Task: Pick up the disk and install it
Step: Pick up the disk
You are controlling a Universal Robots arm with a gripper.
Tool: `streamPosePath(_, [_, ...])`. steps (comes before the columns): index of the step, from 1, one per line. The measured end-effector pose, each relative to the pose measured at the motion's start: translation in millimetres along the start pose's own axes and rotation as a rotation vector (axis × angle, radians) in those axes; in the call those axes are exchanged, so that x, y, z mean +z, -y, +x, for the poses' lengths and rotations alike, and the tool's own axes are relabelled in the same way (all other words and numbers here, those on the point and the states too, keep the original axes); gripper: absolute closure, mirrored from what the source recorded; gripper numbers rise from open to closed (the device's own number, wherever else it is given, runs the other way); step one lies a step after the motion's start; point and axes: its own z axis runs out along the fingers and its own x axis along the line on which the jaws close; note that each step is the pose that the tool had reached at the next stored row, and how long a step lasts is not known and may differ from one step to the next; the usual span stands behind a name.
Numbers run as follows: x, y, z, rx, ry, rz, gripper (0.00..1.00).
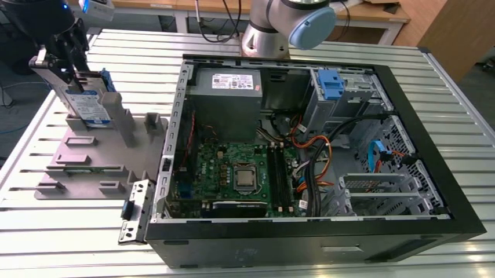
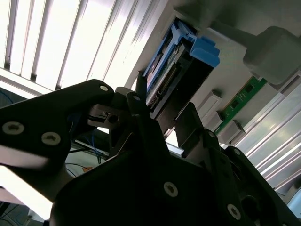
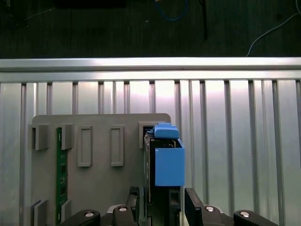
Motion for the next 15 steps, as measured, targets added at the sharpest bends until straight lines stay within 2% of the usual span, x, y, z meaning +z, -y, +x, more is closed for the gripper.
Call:
streamPosePath(4, [-0.1,0.0,0.1,0.0,0.003,-0.0003,0.5])
streamPosePath(12, [0.0,0.0,0.0,0.0,0.0033,-0.0002,0.51])
streamPosePath(14, [-0.1,0.0,0.1,0.0,0.0032,-0.0002,0.64])
streamPosePath(15, [-0.1,0.0,0.1,0.0,0.0033,-0.0002,0.64])
